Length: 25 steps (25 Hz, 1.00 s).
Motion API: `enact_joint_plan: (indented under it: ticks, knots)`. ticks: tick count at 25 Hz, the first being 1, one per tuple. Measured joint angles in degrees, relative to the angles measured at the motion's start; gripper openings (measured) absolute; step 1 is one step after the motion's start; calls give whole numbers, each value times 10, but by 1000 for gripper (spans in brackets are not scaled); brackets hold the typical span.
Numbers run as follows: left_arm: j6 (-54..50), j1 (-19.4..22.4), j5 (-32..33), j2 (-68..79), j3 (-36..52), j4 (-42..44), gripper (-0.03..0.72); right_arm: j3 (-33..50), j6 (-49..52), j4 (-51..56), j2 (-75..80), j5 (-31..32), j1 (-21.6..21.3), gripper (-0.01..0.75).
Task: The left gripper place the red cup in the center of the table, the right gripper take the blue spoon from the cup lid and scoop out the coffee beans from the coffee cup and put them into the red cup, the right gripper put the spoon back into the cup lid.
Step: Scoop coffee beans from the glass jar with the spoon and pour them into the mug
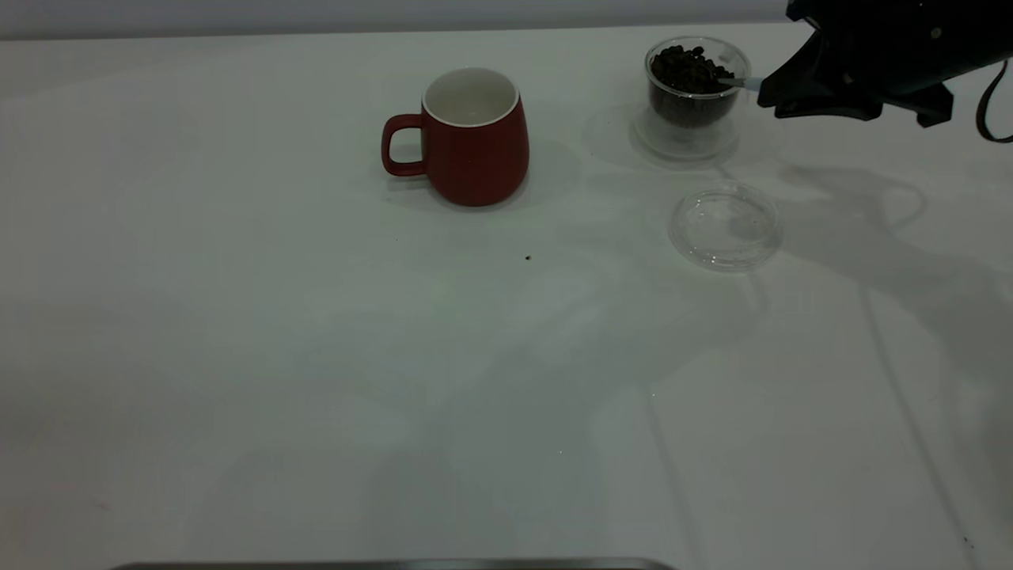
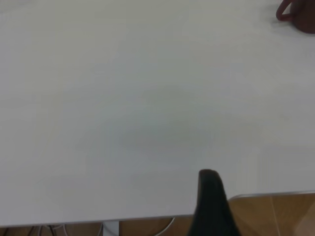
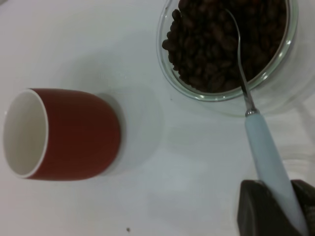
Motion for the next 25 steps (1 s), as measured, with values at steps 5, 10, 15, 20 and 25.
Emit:
enact_joint_plan:
  ticks: [5, 10, 15, 20, 25]
  knots:
    - [0, 0, 0, 0, 0, 0, 587, -7, 21, 2, 11, 37, -14, 114]
    - [0, 0, 0, 0, 0, 0, 587, -8, 38, 2, 12, 83, -45, 114]
    - [-4, 0, 0, 0, 0, 0, 587, -8, 55, 2, 13, 123, -65, 114]
    - [-4, 0, 0, 0, 0, 0, 587, -8, 62, 2, 31, 150, -77, 114]
    - [-4, 0, 0, 0, 0, 0, 587, -9, 50, 1, 34, 146, -79, 114]
